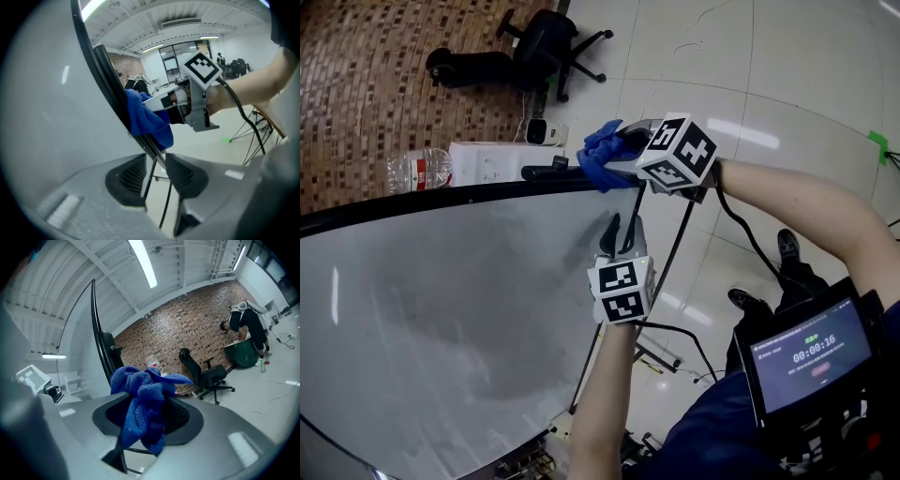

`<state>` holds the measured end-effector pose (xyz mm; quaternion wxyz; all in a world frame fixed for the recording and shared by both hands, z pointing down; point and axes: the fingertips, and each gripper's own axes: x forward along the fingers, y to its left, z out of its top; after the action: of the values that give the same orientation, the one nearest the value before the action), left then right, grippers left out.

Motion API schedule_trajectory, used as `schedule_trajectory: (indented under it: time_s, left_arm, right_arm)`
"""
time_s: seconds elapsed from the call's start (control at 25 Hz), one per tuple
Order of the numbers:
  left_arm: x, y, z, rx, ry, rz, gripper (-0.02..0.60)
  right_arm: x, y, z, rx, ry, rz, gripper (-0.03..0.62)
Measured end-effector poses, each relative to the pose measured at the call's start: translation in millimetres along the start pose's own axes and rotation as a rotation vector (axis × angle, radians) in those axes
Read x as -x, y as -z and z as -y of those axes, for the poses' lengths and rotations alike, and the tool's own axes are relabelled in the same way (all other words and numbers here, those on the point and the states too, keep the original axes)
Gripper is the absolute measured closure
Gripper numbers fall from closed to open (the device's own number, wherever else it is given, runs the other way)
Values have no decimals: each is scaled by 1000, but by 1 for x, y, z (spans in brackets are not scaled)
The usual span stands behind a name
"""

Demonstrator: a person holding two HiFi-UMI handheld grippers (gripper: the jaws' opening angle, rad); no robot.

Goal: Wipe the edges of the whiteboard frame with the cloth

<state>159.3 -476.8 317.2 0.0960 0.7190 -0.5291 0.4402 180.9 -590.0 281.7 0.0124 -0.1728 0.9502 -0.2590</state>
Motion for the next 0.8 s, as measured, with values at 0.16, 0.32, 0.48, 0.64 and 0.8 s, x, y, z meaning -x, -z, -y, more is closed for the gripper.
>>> schedule_trajectory:
  time_s: [0.16,0.32,0.48,0.64,0.8]
  left_arm:
    - [-12,14,3,20,11,-35,457]
    - [-17,26,10,39,47,-65,457]
    - [-25,35,10,55,66,-70,459]
    - [-29,39,4,81,61,-71,459]
    - [-40,38,30,74,88,-71,459]
  right_arm:
    - [-6,13,11,-21,25,-12,407]
    - [-13,26,20,-45,47,-17,407]
    - [-12,29,26,-104,64,38,407]
    - [-20,27,26,-201,81,110,408]
    - [3,35,51,-301,145,182,408]
